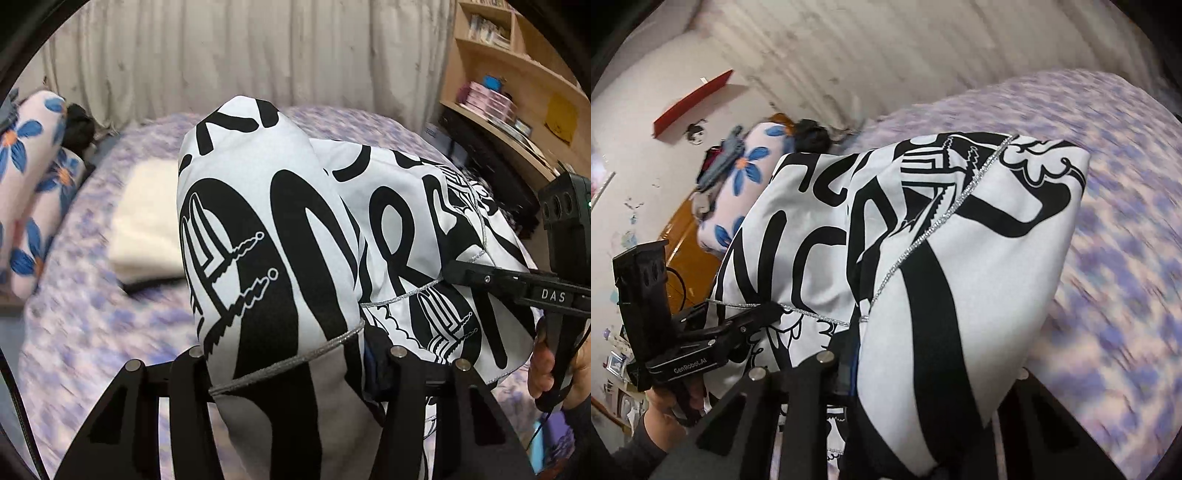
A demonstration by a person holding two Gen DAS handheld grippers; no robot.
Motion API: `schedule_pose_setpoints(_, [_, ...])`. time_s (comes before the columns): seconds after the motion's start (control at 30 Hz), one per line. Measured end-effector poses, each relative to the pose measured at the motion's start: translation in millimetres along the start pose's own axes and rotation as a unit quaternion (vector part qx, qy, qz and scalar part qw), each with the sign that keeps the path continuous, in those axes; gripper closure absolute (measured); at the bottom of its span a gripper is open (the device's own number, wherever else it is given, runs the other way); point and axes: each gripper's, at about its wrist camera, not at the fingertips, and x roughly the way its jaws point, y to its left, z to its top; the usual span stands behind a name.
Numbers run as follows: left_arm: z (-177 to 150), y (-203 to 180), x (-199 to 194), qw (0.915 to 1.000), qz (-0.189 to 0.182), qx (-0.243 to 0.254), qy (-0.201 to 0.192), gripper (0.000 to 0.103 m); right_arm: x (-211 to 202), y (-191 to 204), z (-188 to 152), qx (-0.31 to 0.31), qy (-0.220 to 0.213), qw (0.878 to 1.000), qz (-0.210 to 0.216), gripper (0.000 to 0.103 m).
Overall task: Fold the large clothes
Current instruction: 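Carry the jacket bundle onto the cream fleece with both grippers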
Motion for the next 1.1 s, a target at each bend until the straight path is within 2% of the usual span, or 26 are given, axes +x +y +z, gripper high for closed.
schedule_pose_setpoints(0.17, [62.2,92.2,14.5,0.9999,0.014,0.002,0.004,0.052,74.7,37.4,68.7,0.003,-0.013,1.000,0.021,0.080])
schedule_pose_setpoints(0.33, [128.0,156.2,50.5,0.9985,0.041,0.036,-0.003,0.052,150.1,40.8,128.8,0.038,-0.033,0.998,0.043,0.080])
schedule_pose_setpoints(0.5, [177.1,228.9,112.8,0.9990,0.028,0.031,0.014,0.050,219.9,25.6,165.2,0.071,-0.033,0.995,0.064,0.080])
schedule_pose_setpoints(0.57, [180.7,252.9,144.3,0.9990,0.024,0.025,0.029,0.050,251.2,10.4,169.6,0.090,-0.018,0.993,0.075,0.079])
schedule_pose_setpoints(0.63, [176.1,276.4,184.4,0.9981,0.025,0.013,0.055,0.047,291.5,-6.8,166.6,0.094,0.003,0.994,0.056,0.078])
schedule_pose_setpoints(0.67, [170.8,287.3,204.9,0.9970,0.029,0.002,0.073,0.041,307.2,-15.6,162.3,0.095,0.014,0.995,0.039,0.077])
schedule_pose_setpoints(0.7, [163.4,298.6,224.2,0.9959,0.033,-0.018,0.082,0.028,317.9,-23.5,158.6,0.098,0.016,0.995,0.027,0.070])
schedule_pose_setpoints(0.73, [155.7,303.0,231.8,0.9959,0.032,-0.031,0.078,0.023,322.0,-29.3,155.7,0.100,0.015,0.994,0.029,0.066])
schedule_pose_setpoints(0.77, [150.1,310.5,237.3,0.9963,0.029,-0.044,0.068,0.011,324.1,-37.4,152.5,0.105,0.010,0.993,0.045,0.065])
schedule_pose_setpoints(0.8, [145.9,315.9,238.5,0.9970,0.025,-0.047,0.056,0.006,323.4,-39.6,151.8,0.107,0.011,0.993,0.055,0.064])
schedule_pose_setpoints(0.83, [143.4,320.4,239.5,0.9973,0.020,-0.048,0.052,0.006,321.3,-37.4,152.0,0.097,0.016,0.994,0.057,0.063])
schedule_pose_setpoints(0.9, [141.0,323.3,234.3,0.9974,0.020,-0.053,0.044,0.005,314.7,-25.0,154.0,0.064,0.027,0.997,0.033,0.059])
schedule_pose_setpoints(0.93, [142.1,325.5,230.8,0.9975,0.027,-0.051,0.041,0.005,310.2,-18.2,155.7,0.050,0.034,0.998,0.015,0.055])
schedule_pose_setpoints(1.03, [143.4,315.1,207.8,0.9962,0.071,-0.041,0.029,0.005,296.1,-3.0,159.7,0.022,0.057,0.998,-0.029,0.054])
schedule_pose_setpoints(1.1, [141.2,305.3,181.5,0.9948,0.095,-0.034,0.004,0.005,282.0,2.7,157.9,0.012,0.060,0.997,-0.054,0.054])
